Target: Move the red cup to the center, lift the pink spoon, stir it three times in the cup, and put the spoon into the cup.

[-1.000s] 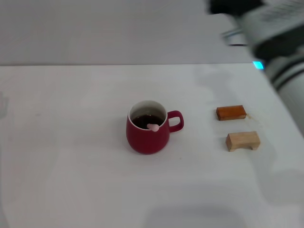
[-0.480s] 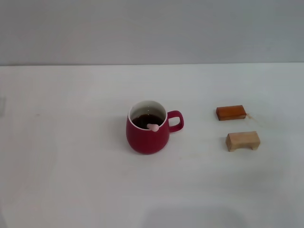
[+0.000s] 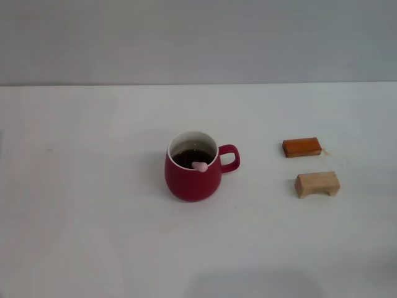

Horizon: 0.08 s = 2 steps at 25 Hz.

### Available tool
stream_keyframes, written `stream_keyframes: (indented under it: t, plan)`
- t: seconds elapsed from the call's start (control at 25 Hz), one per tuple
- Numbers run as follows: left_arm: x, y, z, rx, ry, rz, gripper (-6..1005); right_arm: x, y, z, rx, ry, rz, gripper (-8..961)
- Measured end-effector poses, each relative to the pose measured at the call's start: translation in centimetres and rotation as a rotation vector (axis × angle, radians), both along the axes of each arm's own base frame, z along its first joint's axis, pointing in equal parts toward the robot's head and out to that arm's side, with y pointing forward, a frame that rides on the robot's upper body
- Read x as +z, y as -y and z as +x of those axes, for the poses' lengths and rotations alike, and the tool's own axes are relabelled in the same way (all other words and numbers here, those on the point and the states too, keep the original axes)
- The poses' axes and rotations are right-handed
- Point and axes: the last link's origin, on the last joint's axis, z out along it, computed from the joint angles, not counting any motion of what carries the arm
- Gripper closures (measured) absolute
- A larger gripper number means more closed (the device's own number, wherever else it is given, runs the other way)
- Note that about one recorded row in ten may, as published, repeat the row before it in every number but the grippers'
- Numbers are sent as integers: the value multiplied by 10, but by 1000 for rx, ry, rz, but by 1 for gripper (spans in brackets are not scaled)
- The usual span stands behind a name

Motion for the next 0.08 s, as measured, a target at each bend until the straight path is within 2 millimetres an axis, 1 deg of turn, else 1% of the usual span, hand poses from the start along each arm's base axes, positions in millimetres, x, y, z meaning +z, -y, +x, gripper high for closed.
stream_keyframes:
  t: [0.08]
  plan:
    - [-1,2,-2,7,-2,-3,153,3,2,6,-25,12,-3,624]
